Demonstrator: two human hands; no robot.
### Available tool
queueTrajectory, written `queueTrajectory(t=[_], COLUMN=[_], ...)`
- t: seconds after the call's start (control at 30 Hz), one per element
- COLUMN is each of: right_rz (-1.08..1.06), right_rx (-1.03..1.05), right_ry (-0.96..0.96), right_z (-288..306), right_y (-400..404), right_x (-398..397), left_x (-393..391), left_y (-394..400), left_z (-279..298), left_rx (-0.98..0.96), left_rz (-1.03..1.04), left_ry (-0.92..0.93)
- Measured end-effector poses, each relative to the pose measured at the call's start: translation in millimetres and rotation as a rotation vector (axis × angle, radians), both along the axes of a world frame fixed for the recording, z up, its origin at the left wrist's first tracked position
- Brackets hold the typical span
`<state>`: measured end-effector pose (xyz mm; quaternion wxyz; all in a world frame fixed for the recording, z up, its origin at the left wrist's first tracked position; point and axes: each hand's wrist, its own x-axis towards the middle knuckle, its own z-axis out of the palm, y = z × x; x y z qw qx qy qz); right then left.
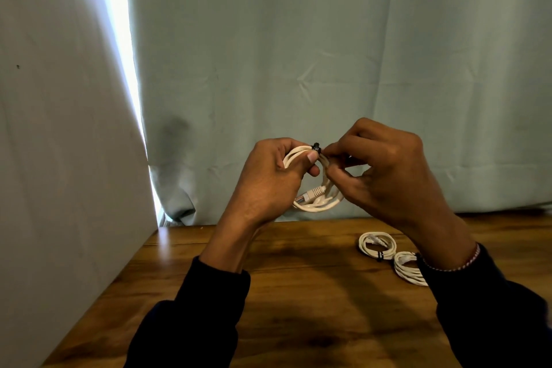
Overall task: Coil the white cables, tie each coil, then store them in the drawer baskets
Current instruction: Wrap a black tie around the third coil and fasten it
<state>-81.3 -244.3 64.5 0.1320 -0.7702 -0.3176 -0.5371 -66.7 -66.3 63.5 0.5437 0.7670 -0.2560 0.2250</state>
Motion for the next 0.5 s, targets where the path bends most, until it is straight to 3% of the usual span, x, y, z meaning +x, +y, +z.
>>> queueTrajectory(t=[0.3,0.5], right_rz=[0.123,0.058], right_rx=[0.127,0.147], right_ry=[0.231,0.303], right_z=[12.1,14.1], right_y=[-10.2,-11.1], right_x=[-5.4,-9.8], left_x=[7.7,7.7], left_y=[0.8,-2.9], left_z=[-2.2,-4.2], left_rx=[0.008,0.07], left_rz=[0.042,0.057], left_ry=[-0.078,-0.164])
